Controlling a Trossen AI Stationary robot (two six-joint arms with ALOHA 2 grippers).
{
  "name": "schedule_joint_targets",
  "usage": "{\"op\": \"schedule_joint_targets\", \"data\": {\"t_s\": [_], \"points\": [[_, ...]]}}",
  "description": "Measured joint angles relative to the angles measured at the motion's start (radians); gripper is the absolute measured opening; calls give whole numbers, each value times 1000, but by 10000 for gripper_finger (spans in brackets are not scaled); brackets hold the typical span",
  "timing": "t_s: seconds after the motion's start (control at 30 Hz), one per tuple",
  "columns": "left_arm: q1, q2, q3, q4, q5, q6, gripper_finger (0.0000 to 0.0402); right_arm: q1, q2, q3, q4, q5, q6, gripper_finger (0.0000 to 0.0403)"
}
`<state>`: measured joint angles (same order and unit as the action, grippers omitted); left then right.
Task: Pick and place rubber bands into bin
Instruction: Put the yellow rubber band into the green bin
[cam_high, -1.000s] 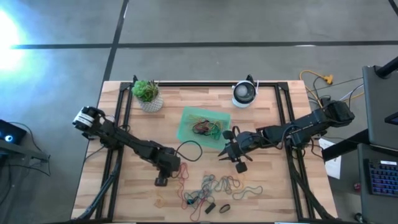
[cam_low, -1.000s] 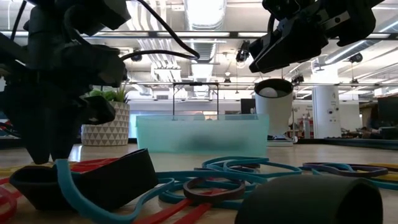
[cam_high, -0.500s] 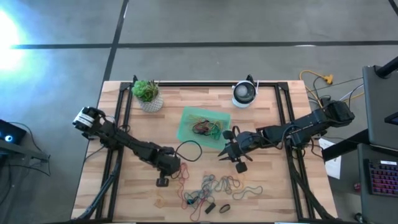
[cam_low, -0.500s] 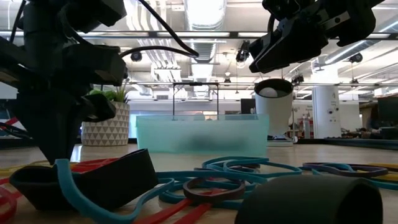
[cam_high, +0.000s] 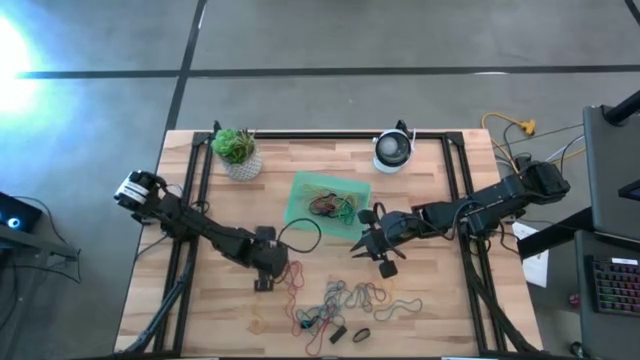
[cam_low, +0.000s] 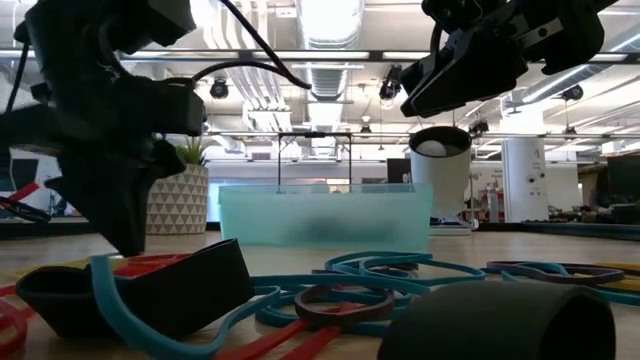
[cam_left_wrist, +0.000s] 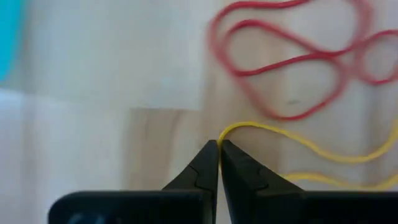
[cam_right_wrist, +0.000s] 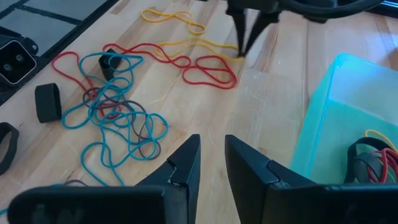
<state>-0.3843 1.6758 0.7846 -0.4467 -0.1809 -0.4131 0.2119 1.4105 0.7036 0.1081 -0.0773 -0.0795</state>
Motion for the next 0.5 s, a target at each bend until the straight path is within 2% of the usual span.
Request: {"op": "schedule_joint_targets", "data": {"t_s": [0.37,0.5], "points": [[-2,-133,-7,-112,-151,-26,1,0,0,0,0,1,0,65],[-10,-156,-5,-162,-158,-52,1,0,0,0,0,1,-2,63]]}}
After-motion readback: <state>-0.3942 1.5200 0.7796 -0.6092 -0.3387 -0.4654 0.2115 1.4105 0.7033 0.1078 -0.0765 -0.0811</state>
